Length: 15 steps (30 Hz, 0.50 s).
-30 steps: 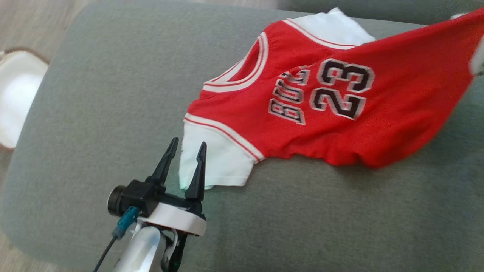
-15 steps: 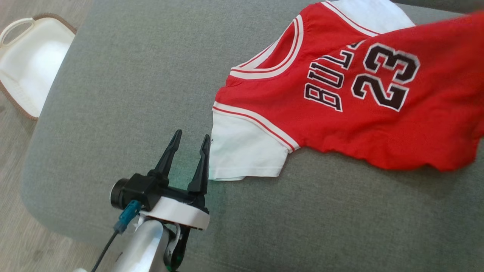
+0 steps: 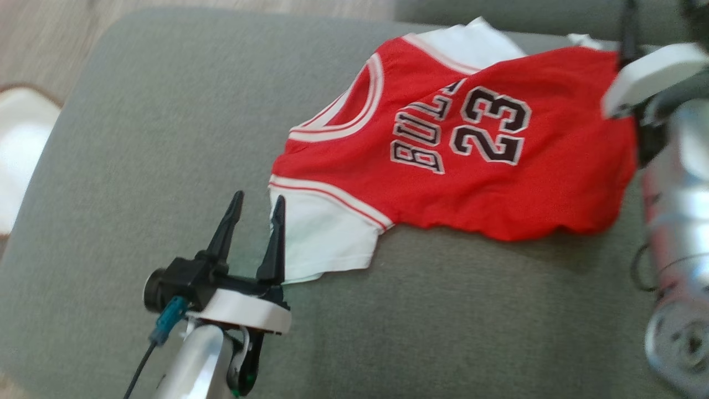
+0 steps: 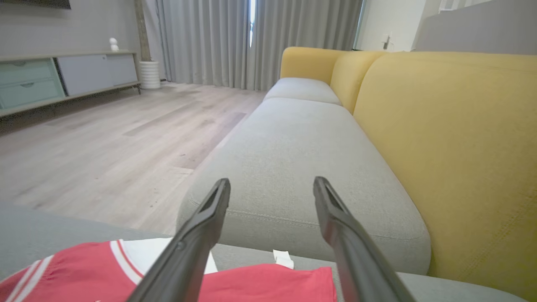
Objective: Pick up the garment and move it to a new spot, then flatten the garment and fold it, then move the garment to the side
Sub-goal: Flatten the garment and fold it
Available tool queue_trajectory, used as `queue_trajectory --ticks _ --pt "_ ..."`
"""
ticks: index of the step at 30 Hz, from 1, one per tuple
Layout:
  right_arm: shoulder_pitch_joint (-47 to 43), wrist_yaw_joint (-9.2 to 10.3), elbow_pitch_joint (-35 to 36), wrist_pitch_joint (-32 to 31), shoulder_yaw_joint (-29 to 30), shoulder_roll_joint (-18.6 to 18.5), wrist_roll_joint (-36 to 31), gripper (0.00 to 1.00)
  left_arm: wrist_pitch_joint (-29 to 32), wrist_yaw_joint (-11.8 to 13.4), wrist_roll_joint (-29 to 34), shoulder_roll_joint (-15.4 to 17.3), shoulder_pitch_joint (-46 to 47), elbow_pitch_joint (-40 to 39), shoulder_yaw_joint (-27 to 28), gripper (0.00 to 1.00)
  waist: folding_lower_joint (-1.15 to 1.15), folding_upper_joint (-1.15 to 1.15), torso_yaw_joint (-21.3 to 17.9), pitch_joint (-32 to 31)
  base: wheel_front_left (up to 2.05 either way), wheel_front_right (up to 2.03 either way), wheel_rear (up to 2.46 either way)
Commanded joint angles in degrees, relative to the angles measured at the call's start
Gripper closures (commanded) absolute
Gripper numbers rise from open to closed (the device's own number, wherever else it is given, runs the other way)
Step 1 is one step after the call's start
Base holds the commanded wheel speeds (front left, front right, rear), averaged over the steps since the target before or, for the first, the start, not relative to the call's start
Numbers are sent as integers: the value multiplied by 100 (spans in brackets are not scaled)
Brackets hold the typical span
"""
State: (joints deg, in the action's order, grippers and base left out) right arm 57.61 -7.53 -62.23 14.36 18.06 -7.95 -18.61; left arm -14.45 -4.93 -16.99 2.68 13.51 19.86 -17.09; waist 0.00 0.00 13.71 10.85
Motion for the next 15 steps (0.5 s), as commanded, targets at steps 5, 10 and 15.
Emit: queue_trajectory --ticks 5,10,15 --pt "-745 4 937 61 -669 369 798 0 -55 45 92 37 -94 -159 293 0 0 0 -425 -519 0 0 0" --pt "-1958 4 1819 62 -1346 486 1541 0 -55 73 116 35 -304 -134 381 0 0 0 -658 -879 0 0 0" --pt "-3099 4 2435 63 -1874 504 2088 0 -55 89 135 33 -512 -133 434 0 0 0 -855 -1126 0 0 0"
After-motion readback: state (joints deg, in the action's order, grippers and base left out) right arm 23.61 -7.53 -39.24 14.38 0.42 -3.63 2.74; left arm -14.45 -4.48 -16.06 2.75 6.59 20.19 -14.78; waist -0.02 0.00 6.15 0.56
